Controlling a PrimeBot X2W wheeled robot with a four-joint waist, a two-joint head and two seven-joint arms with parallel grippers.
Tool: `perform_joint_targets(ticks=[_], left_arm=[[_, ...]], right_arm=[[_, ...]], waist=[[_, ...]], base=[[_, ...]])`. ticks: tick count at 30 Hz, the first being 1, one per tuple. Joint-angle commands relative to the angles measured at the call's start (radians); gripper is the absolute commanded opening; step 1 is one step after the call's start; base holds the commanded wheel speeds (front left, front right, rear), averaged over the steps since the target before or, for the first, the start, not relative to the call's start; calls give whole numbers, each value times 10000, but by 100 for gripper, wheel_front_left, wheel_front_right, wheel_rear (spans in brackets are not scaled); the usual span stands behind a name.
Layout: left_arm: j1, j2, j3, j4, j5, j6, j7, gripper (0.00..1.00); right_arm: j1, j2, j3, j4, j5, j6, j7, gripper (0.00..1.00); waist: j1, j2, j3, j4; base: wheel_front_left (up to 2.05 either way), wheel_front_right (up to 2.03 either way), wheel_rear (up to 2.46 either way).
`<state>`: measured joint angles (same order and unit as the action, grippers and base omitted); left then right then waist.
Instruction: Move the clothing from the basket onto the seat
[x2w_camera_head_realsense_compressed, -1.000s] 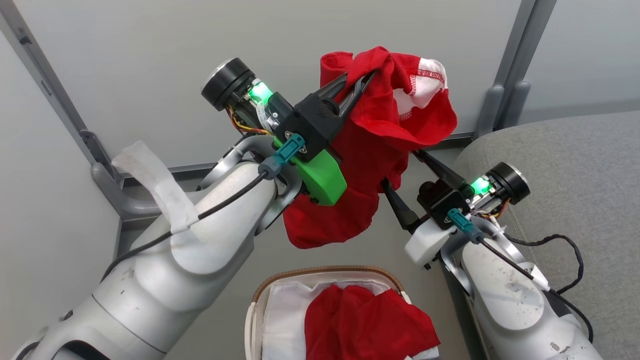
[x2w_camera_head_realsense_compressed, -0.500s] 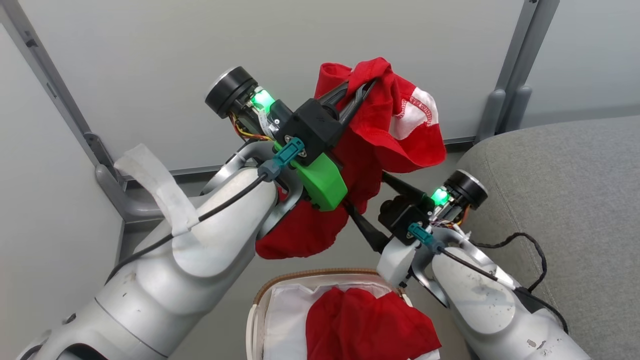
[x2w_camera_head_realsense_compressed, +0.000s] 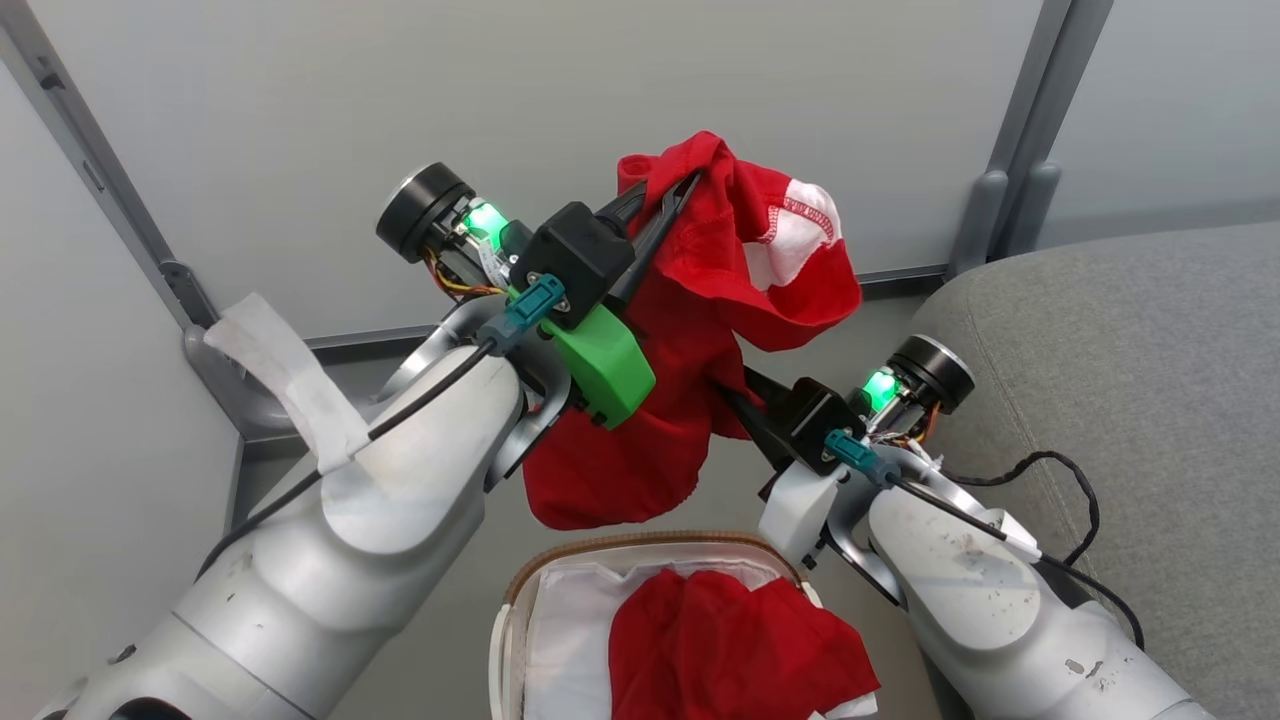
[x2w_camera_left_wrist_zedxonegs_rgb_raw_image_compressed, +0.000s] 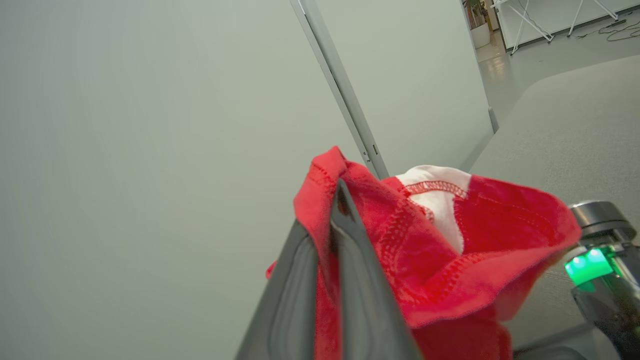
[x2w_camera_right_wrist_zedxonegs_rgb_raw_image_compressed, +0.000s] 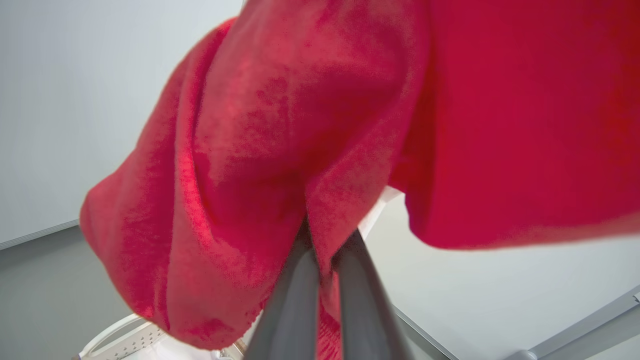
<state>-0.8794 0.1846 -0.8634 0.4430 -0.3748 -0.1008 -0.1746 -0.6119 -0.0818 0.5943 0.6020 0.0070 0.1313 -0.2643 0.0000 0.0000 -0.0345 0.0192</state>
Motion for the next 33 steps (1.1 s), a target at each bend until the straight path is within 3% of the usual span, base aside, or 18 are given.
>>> perform_joint_targets(ticks=[1, 11, 12, 13, 14, 26, 33], left_arm=[[154, 91, 50, 55, -83, 60, -49, 0], [380, 19, 71, 357, -380, 94, -121, 0], [427, 5, 109, 391, -451, 112, -139, 25], [491, 6, 161, 429, -527, 137, -167, 41], [583, 18, 237, 489, -625, 176, -245, 100], [2621, 45, 1079, 757, -1287, 250, -909, 100], [4646, -284, 2146, 91, -761, 190, -898, 100]], right_arm=[[-55, -68, -32, -63, 30, -10, -4, 0], [82, -38, -317, -281, 183, -10, -4, 0], [107, -20, -409, -332, 229, -10, -4, 0], [135, -11, -468, -363, 241, -10, -4, 0], [161, 4, -535, -401, 258, -10, -4, 0], [547, 82, -1844, -923, -38, -10, -4, 0], [857, 23, -2740, -1257, -260, -10, -4, 0]], waist=[[0, 0, 16, -21], [0, 0, 97, -95], [0, 0, 107, -102], [0, 0, 116, -107], [0, 0, 124, -117], [0, 0, 231, -261], [0, 0, 313, -332]], base=[[0, 0, 0], [0, 0, 0], [0, 0, 0], [0, 0, 0], [0, 0, 0], [0, 0, 0], [0, 0, 0]])
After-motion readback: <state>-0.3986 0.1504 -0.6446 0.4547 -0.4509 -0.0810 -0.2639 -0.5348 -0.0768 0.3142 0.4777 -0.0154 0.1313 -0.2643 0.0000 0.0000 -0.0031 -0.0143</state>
